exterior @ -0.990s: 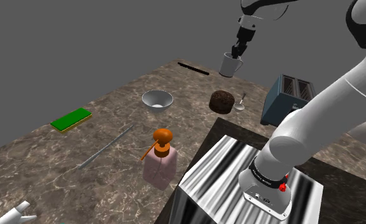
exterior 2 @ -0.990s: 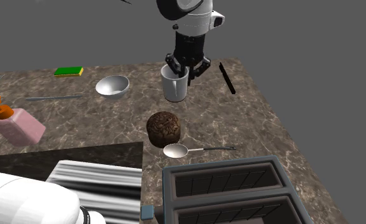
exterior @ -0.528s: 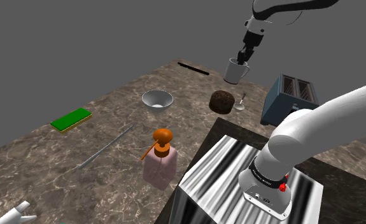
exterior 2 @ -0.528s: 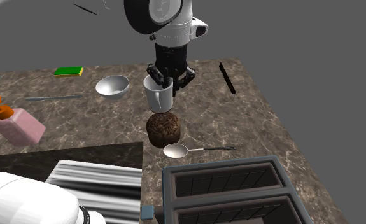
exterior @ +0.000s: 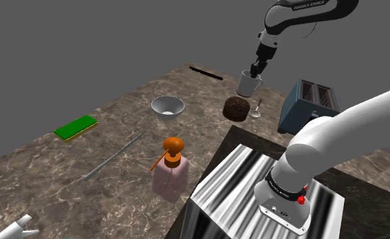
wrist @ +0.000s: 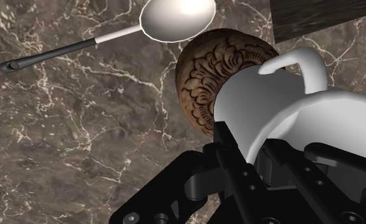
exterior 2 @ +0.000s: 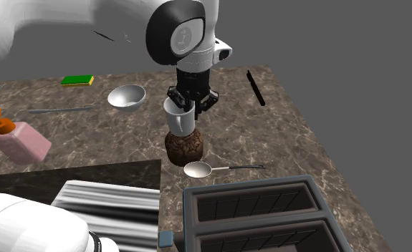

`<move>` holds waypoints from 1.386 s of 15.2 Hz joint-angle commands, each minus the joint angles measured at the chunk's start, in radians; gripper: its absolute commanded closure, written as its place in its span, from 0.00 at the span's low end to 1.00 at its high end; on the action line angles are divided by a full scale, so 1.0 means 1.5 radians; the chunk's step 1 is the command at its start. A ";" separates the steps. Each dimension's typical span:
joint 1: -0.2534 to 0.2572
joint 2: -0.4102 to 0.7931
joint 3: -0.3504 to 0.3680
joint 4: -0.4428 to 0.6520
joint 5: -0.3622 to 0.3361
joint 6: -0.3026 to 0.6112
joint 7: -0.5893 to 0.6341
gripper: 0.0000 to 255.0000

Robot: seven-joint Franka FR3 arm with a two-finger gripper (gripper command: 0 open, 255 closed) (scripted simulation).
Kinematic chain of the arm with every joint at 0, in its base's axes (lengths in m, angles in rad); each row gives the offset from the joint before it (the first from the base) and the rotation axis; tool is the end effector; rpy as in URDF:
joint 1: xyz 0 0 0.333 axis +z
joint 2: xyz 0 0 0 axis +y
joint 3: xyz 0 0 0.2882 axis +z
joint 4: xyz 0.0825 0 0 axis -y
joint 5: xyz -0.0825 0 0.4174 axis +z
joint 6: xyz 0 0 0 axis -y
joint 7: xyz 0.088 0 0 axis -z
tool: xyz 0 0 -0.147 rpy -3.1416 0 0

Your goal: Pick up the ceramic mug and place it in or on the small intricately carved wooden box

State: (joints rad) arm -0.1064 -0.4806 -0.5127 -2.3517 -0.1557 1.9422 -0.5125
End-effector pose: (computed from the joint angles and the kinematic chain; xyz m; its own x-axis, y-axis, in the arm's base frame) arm 0.3743 -0.2812 0.4118 0.9980 -0.0057 0.0624 -0.0020 -0.9982 -0.0594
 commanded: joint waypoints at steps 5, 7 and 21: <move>0.000 0.015 -0.012 -0.043 -0.001 0.058 -0.005 1.00; 0.001 0.019 -0.015 -0.053 -0.001 0.072 -0.006 1.00; 0.000 0.011 -0.010 -0.036 -0.002 0.048 -0.005 0.00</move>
State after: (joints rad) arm -0.1064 -0.4584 -0.5306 -2.4199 -0.1584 2.0330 -0.5194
